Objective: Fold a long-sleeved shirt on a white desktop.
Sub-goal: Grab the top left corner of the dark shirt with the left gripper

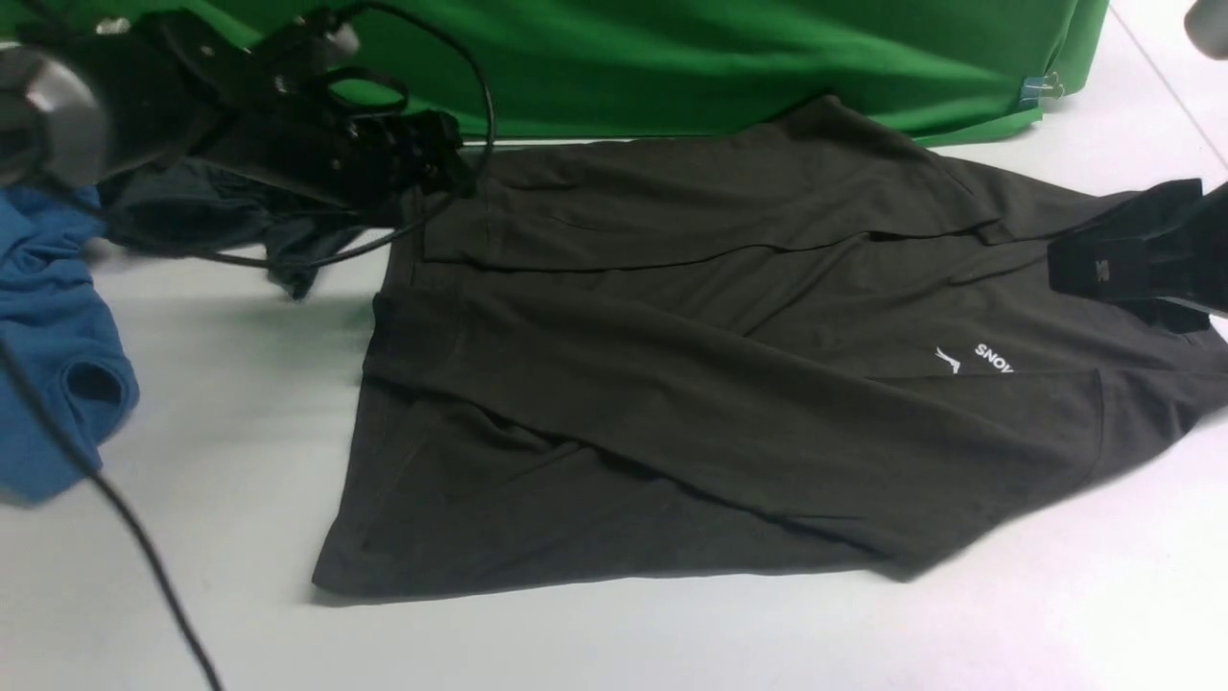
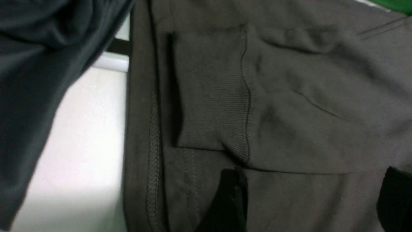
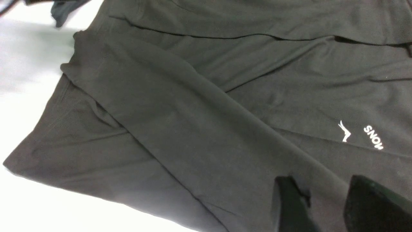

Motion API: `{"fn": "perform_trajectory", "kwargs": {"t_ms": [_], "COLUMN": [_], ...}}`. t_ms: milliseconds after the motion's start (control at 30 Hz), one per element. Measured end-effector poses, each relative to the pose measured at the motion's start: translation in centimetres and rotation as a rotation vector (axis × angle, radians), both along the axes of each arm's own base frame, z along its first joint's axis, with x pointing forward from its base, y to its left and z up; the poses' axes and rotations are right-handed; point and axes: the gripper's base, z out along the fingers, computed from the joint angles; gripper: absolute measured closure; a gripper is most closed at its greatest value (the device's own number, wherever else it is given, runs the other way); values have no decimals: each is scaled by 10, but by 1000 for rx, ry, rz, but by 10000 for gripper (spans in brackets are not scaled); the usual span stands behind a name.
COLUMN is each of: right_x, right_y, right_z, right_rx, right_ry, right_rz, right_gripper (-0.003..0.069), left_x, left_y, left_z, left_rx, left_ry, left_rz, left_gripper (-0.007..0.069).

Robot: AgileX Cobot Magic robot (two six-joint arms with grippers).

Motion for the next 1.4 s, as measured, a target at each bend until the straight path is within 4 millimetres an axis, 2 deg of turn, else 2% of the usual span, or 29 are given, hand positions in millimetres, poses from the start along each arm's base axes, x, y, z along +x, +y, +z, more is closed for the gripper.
{"fn": "perform_trajectory", "kwargs": {"t_ms": [167,433,800,900,1267,1400], "right_x": [1,1,1,1,1,1], "right_y": [0,0,0,0,0,0], "right_z": [1,1,1,1,1,1], "right_rx": [4,5,3,-2,-6,-6], "right_ry": [-10,-16,-17,-20,-23,-23], "right_rz": [-2,-1,1,6,11,11], "right_gripper": [419,419,419,419,419,419], "left_x": [16,26,34,35,35,36], "left_y": [0,2,6,4,2,3], "left_z": [-23,-49,-50,-62,-62,-64], "left_rx": [-19,-13,6,6,43,55], "left_ry": [35,47,-30,-10,-29,-32], "left_rz": [30,67,109,82,8,-3], "left_gripper": [48,48,48,48,49,74]}}
